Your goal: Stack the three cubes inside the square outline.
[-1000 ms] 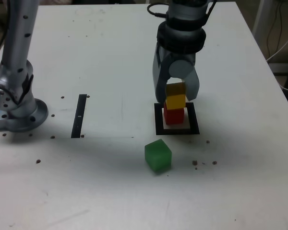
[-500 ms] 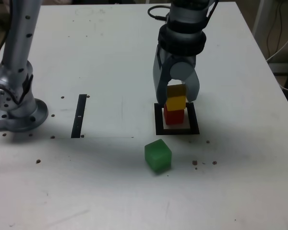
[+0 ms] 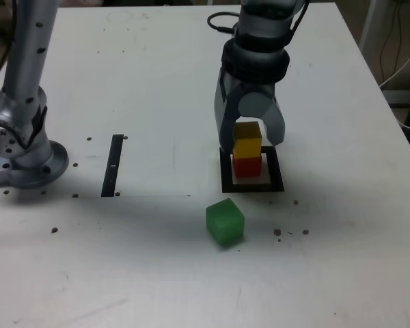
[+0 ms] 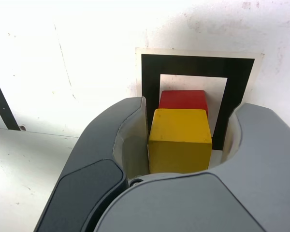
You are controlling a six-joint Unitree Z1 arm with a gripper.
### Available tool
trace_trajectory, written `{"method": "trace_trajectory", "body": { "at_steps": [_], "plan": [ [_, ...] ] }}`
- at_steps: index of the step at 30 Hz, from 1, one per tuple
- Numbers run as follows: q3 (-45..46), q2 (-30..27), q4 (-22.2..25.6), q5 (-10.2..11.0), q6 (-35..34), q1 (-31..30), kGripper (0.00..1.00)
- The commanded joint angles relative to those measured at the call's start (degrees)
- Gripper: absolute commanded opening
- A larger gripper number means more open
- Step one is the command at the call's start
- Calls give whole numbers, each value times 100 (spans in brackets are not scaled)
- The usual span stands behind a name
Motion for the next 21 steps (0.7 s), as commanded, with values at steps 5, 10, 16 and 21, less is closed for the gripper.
{"method": "trace_trajectory", "body": {
  "at_steps": [5,10,16,21],
  "plan": [
    [9,-382,82,4,6,-90,100],
    [100,-802,263,0,-130,-427,100],
    [467,-1125,401,-186,-906,-1168,100],
    [902,-1156,263,-552,-2017,-1854,100]
  ]
}}
